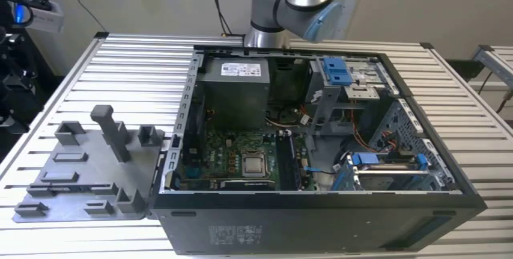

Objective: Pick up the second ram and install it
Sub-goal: 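Pick up the second ram and move it above second insertion slot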

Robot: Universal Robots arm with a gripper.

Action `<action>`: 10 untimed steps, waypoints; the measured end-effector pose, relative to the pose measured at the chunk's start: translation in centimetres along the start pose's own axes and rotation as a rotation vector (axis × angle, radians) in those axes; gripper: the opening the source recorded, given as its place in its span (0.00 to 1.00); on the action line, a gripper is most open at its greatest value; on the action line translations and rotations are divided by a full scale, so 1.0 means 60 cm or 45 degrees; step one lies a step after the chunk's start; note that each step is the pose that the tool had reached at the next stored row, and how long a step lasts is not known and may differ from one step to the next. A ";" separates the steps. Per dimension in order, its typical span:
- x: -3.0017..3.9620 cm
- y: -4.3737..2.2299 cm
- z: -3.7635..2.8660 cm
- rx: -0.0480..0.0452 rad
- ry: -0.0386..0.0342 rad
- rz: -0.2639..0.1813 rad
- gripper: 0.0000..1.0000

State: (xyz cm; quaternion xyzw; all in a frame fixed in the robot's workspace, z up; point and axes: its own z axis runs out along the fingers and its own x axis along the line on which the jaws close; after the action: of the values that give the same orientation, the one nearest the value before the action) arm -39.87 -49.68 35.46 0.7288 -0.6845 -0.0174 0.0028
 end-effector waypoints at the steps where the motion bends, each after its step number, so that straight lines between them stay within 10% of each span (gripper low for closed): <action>1: 0.000 0.000 0.002 0.000 0.0001 0.000 0.48; 10: 0.000 -0.001 0.019 0.000 0.0000 0.000 0.48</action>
State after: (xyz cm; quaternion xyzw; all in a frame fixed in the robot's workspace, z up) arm -39.87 -49.66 34.29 0.7288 -0.6845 -0.0174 0.0028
